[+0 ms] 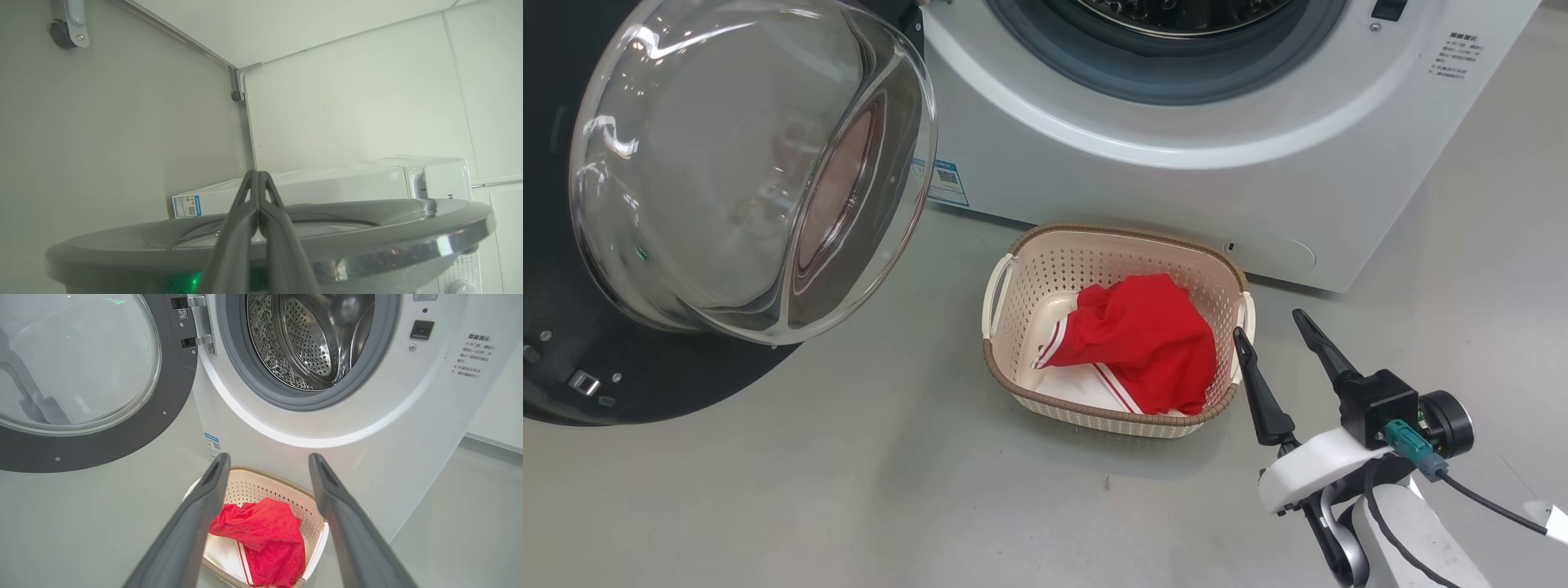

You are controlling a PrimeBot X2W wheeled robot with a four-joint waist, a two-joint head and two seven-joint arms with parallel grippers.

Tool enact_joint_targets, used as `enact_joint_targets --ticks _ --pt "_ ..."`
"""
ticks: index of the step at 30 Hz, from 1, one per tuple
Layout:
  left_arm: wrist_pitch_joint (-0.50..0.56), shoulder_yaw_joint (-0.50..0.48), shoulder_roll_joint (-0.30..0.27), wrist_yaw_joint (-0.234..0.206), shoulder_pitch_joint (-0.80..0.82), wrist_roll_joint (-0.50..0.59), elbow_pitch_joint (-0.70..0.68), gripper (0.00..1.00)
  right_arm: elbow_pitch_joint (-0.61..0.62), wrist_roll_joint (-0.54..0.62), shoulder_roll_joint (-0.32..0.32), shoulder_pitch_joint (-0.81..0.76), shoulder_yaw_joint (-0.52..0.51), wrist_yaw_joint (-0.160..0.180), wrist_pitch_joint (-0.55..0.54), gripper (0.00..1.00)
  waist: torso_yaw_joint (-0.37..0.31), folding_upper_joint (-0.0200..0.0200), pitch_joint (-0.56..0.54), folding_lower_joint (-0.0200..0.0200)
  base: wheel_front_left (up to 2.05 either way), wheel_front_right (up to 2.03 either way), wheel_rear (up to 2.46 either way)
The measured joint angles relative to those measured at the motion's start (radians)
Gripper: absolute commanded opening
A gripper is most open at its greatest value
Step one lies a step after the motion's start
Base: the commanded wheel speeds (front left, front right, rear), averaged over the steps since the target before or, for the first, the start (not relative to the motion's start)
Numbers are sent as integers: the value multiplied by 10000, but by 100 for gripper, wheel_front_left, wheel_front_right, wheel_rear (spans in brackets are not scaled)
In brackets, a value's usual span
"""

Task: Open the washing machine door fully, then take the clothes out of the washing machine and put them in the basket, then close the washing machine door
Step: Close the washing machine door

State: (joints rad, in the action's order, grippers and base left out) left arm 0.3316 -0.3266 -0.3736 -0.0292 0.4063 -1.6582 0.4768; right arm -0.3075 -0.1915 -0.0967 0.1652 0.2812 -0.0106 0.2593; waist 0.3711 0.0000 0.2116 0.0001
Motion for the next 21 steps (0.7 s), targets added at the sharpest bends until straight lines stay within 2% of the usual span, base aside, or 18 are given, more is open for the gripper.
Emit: enact_joint_targets --ticks 10,21 --pt "817 -75 -48 965 51 -546 226 0 -58 0 -8 107 -25 0 0 100 58 0 -46 0 0 0 0" --pt "2406 42 107 1241 -4 -1469 240 0 -102 8 -15 107 -19 15 0 100 127 0 -153 0 0 0 0"
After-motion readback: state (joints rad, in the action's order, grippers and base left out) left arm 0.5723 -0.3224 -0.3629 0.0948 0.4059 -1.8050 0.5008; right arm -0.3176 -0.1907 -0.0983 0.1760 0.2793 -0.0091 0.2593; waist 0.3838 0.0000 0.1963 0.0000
